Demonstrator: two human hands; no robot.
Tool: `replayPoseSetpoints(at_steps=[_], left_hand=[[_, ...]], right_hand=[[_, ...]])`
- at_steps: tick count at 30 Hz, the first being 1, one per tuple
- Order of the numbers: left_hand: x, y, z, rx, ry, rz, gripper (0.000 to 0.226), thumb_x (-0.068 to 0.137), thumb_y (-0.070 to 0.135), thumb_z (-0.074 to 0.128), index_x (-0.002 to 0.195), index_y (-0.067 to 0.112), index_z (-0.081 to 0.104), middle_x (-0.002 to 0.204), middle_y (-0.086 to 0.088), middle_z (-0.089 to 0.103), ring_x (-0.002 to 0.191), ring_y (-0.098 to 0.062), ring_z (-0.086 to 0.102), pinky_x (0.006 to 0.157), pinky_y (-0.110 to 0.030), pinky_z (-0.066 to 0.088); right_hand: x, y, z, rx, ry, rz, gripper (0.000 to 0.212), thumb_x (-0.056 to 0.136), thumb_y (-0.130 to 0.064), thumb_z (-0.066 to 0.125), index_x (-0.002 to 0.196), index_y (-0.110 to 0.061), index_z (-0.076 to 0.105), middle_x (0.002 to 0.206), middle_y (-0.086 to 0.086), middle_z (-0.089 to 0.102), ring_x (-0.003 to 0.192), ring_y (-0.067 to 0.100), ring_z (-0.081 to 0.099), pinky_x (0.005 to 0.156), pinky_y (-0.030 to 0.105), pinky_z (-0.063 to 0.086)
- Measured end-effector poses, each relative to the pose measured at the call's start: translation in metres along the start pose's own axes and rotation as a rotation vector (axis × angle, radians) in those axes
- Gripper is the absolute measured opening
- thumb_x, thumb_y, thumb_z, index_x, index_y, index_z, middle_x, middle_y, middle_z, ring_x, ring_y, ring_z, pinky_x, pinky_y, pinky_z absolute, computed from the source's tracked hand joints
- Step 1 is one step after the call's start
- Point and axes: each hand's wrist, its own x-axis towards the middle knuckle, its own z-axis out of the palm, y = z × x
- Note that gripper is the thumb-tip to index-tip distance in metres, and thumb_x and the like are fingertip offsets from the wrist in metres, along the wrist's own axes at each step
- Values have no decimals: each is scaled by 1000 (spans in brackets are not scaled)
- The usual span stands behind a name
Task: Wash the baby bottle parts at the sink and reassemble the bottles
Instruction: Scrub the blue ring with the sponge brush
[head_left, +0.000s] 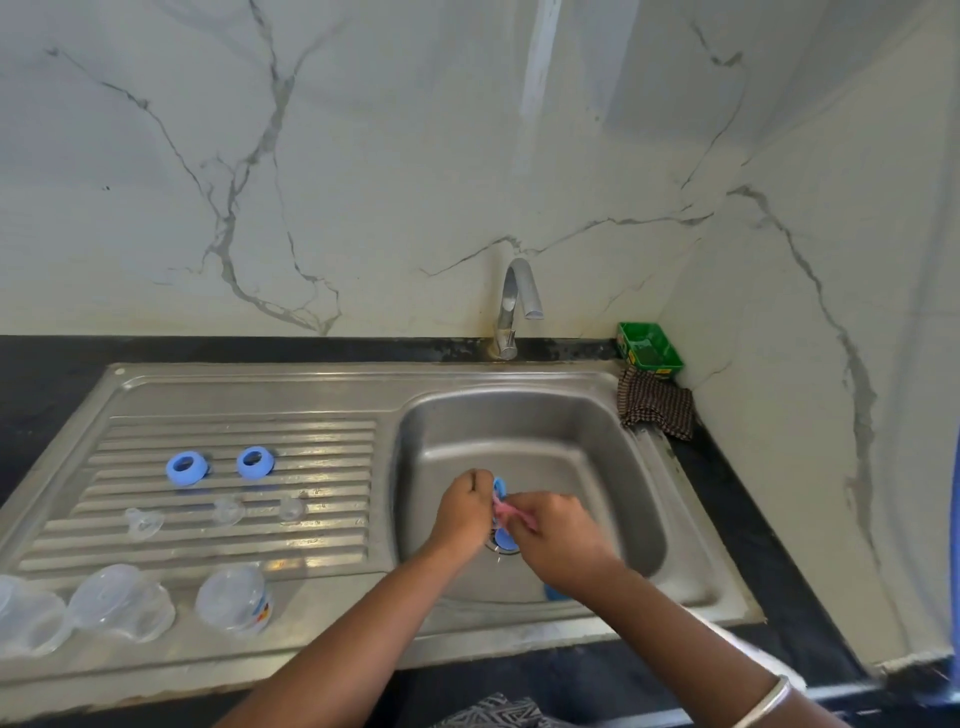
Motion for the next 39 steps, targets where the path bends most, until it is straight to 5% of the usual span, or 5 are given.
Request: replayPoseSetpoints(at_steps=[4,12,22,33,39], left_hand=[[-5,-5,-6,-63,18,103,31,100,13,42,80,-4,58,71,-7,58,68,-17,53,66,-32,44],[-17,-6,1,37,33,176,36,105,20,39,75,4,52,59,5,55,52,0,48,54,-18,41],[-14,-2,1,-210,-40,-120,31,102,18,40,85,5,62,71,-12,62,45,-6,56,42,-21,43],[-9,2,-3,-247,-23,-108,33,97,16,40,81,11,68,66,-8,62,56,-21,56,51,-24,42],[-18,5,-6,-277,-225,-167,53,103,56,32,103,23,73,61,-2,63,50,-8,58,53,-25,51]], right_hand=[[5,-7,-8,461,-32,132,39,93,-45,63,83,-9,73,66,17,61,55,11,47,59,27,42],[8,-11,-6,439,128,233,35,88,-41,63,63,-17,69,50,2,60,47,13,55,54,24,44],[-3,22,-24,-504,290,-583,30,81,-28,74,107,-42,73,80,-9,61,63,20,59,44,30,47],[-11,13,2,-141,180,-289,38,88,-51,64,124,-42,63,108,-12,59,86,18,65,66,34,53],[-5,16,8,-128,224,-258,33,93,-49,44,118,-38,63,108,-18,63,81,9,63,59,27,43]])
